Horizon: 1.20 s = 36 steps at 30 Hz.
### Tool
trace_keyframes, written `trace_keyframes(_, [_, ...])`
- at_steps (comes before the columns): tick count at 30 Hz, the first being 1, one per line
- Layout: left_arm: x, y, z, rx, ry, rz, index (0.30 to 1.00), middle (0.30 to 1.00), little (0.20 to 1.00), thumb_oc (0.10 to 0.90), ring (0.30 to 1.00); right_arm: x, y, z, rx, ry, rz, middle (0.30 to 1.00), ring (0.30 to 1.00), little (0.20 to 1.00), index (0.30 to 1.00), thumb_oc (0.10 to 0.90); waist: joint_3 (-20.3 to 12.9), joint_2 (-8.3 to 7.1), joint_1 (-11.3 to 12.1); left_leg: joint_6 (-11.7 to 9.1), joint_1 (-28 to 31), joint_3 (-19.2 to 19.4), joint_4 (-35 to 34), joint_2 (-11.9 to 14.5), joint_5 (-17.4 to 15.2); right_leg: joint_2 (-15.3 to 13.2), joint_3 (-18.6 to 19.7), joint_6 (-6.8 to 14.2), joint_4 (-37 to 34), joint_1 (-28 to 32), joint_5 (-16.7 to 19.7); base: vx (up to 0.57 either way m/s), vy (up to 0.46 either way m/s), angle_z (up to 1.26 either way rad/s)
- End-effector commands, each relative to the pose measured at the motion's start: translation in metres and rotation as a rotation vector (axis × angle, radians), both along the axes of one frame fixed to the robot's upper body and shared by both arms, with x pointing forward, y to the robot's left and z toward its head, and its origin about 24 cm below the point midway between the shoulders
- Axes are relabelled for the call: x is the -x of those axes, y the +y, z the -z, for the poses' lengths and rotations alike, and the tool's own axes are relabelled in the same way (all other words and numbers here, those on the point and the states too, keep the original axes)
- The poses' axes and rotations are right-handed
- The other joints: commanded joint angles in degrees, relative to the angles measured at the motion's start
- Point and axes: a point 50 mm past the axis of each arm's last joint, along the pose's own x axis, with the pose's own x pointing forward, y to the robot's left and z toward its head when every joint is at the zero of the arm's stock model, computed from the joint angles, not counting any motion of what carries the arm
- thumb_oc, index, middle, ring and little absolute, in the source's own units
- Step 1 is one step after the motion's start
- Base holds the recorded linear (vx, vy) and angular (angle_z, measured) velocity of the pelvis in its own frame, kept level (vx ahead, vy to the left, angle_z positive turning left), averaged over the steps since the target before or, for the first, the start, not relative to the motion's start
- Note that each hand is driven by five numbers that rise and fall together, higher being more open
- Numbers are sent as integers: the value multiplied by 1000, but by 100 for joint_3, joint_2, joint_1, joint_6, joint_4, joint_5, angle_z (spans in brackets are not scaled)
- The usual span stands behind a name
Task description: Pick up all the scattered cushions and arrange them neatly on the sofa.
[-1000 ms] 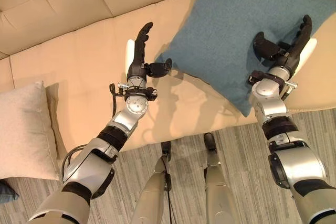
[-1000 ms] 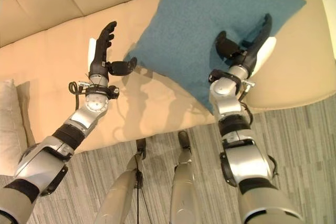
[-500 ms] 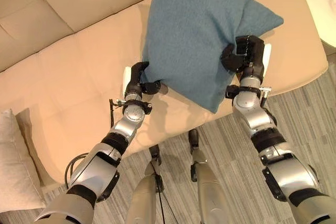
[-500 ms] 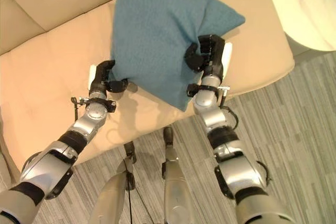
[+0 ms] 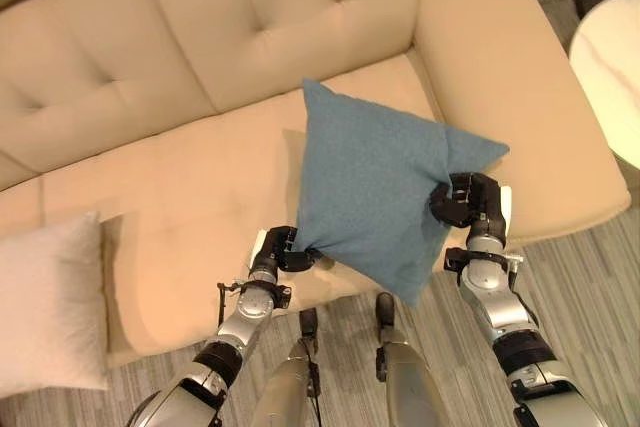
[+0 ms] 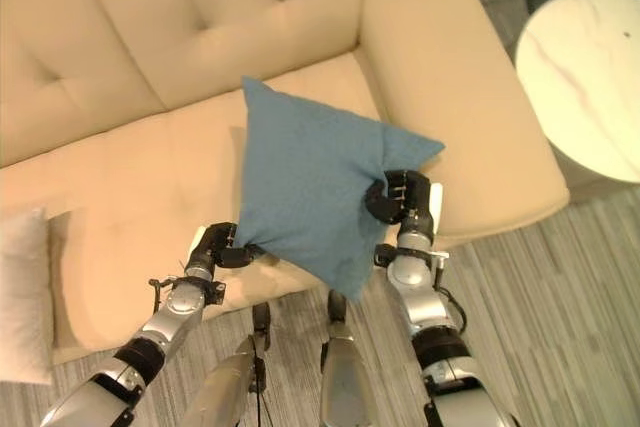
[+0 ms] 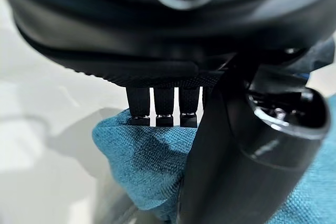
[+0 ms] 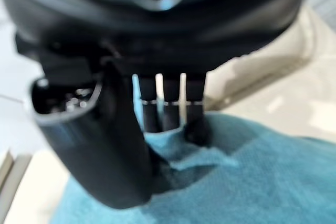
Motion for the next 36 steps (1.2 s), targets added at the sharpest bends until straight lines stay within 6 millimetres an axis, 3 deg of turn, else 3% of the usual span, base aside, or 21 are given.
trace_keyframes(1, [-7, 19, -31, 71, -180, -45, 300, 300, 300, 400, 300, -7, 19, -32, -16, -175, -122, 300, 300, 300, 300, 400, -771, -429, 261, 54, -525, 453, 1205, -230, -744, 98, 96, -188, 513, 705, -1209, 369, 66, 64])
trace_keyframes(2, [-3, 23, -25, 61, -157, -53, 300, 300, 300, 400, 300, -7, 23, -33, -5, -171, -147, 300, 300, 300, 300, 400, -990, -523, 346, 36, -500, 452, 787, -8, -615, 61, -9, -104, 470, 891, -1224, 405, 104, 50])
trace_keyframes(4, [-3, 24, -27, 20, -166, -34, 300, 300, 300, 400, 300, -10, 29, -39, 4, -195, -167, 300, 300, 300, 300, 400, -1081, -619, 489, 0, -726, 286, 175, 176, -329, 82, -9, -61, 339, 1122, -1215, 342, 145, 26])
trace_keyframes(7, [1, 20, -25, -18, -174, 5, 300, 300, 300, 400, 300, -12, 37, -45, 18, -219, -200, 300, 300, 300, 300, 400, -1339, -684, 587, -40, -460, 111, -440, 200, -86, 61, 0, 86, 275, 1351, -1184, 361, 234, 40])
trace_keyframes(8, [3, 18, -23, -43, -172, 28, 300, 300, 300, 400, 300, -11, 39, -47, 35, -223, -211, 300, 300, 300, 300, 400, -1449, -772, 608, -15, -326, 105, -482, 126, -85, -34, 21, 171, 361, 1372, -1149, 394, 267, 9])
trace_keyframes(10, [6, 17, -20, -66, -163, 50, 300, 300, 300, 400, 300, -12, 42, -44, 52, -209, -219, 300, 300, 300, 300, 400, -1564, -888, 640, 117, -130, 164, -431, -15, -154, -245, 55, 375, 783, 1290, -861, 316, 298, 1])
trace_keyframes(12, [6, 15, -21, -99, -165, 73, 300, 300, 300, 400, 300, -15, 49, -48, 70, -216, -232, 300, 300, 300, 300, 400, -1493, -942, 645, 315, 148, 303, -361, -121, -304, -611, 32, 589, 1655, 1049, -176, 224, 324, 8])
trace_keyframes(13, [5, 13, -21, -127, -164, 94, 300, 300, 300, 400, 300, -16, 50, -51, 76, -226, -225, 300, 300, 300, 300, 400, -1482, -911, 618, 376, 233, 299, -341, -114, -354, -650, 6, 556, 1947, 967, -17, 146, 201, 10])
trace_keyframes(16, [2, 9, -25, -172, -191, 117, 300, 300, 300, 400, 300, -18, 54, -63, 90, -280, -224, 300, 300, 300, 300, 400, -1336, -839, 536, 461, 509, 248, -362, -109, -481, -490, 146, 386, 2511, 502, -184, 149, 176, 8])
trace_keyframes(19, [-6, 9, -41, -203, -260, 129, 300, 300, 300, 400, 300, -24, 52, -88, 125, -361, -198, 300, 300, 300, 300, 400, -1109, -905, 475, 428, 563, 344, -314, -173, -572, -262, -127, 261, 1658, 310, -628, 94, 95, -2])
trace_keyframes(21, [-10, 8, -54, -232, -317, 138, 300, 300, 300, 400, 300, -28, 54, -106, 129, -426, -198, 300, 300, 300, 300, 400, -1045, -982, 538, 409, 466, 409, -238, -216, -631, -250, -381, 259, 1147, 391, -705, 5, 5, -9])
trace_keyframes(22, [-16, 6, -65, -238, -363, 136, 300, 300, 300, 400, 300, -29, 54, -121, 147, -477, -195, 300, 300, 300, 300, 400, -987, -1026, 550, 398, 401, 391, -193, -237, -663, -169, -294, 262, 1073, 332, -757, -34, -29, -12])
trace_keyframes(23, [-17, 6, -65, -238, -365, 136, 300, 300, 300, 400, 300, -29, 54, -122, 147, -478, -195, 300, 300, 300, 300, 400, -993, -1016, 552, 398, 373, 390, -194, -228, -641, -159, -297, 259, 1050, 315, -723, -90, -34, -10])
trace_keyframes(26, [-31, 1, -113, -208, -556, 115, 300, 300, 300, 400, 300, -31, 60, -177, 213, -659, -201, 300, 300, 300, 300, 400, -855, -1080, 633, 367, -160, 499, -105, -208, -619, -98, -189, 234, 681, 88, -632, -218, -48, -17])
trace_keyframes(27, [-36, -1, -136, -178, -644, 91, 300, 300, 300, 400, 300, -29, 68, -208, 222, -758, -216, 300, 300, 300, 300, 400, -851, -1094, 665, 357, -447, 501, -75, -216, -544, -13, -77, 181, 483, -72, -568, -199, -59, -20])
trace_keyframes(29, [-42, -4, -169, -151, -768, 60, 300, 300, 300, 400, 300, -26, 79, -251, 262, -879, -235, 300, 300, 300, 300, 400, -796, -1104, 716, 315, -752, 493, -9, -213, -480, 17, -63, 134, 408, -295, -559, -133, -50, -16])
trace_keyframes(30, [-46, -6, -183, -169, -818, 49, 300, 300, 300, 400, 300, -24, 84, -267, 296, -920, -241, 300, 300, 300, 300, 400, -749, -1124, 731, 294, -842, 476, 45, -210, -493, 23, -54, 125, 459, -392, -585, -77, -45, -17])
trace_keyframes(31, [-46, -7, -184, -168, -822, 48, 300, 300, 300, 400, 300, -25, 85, -268, 297, -923, -241, 300, 300, 300, 300, 400, -740, -1117, 728, 293, -860, 476, 57, -210, -495, 23, -54, 124, 470, -409, -588, -72, -42, -12])
trace_keyframes(32, [-52, -13, -216, -204, -931, 33, 300, 300, 300, 400, 300, -23, 92, -296, 355, -983, -226, 300, 300, 300, 300, 400, -682, -1115, 760, 236, -1022, 468, 76, -196, -439, 28, -48, 120, 481, -570, -584, -55, -16, -4])
trace_keyframes(33, [-53, -13, -217, -203, -936, 31, 300, 300, 300, 400, 300, -23, 92, -298, 357, -988, -226, 300, 300, 300, 300, 400, -664, -1106, 757, 235, -1036, 468, 85, -194, -439, 29, -47, 119, 491, -585, -585, -91, -31, 2])
trace_keyframes(36, [-62, -18, -285, -382, -1160, -31, 300, 300, 300, 400, 300, -13, 107, -344, 427, -1111, -167, 300, 300, 300, 300, 400, -540, -1076, 780, 134, -1361, 444, 87, -166, -302, 41, -50, 136, 516, -896, -514, -79, -26, 1])
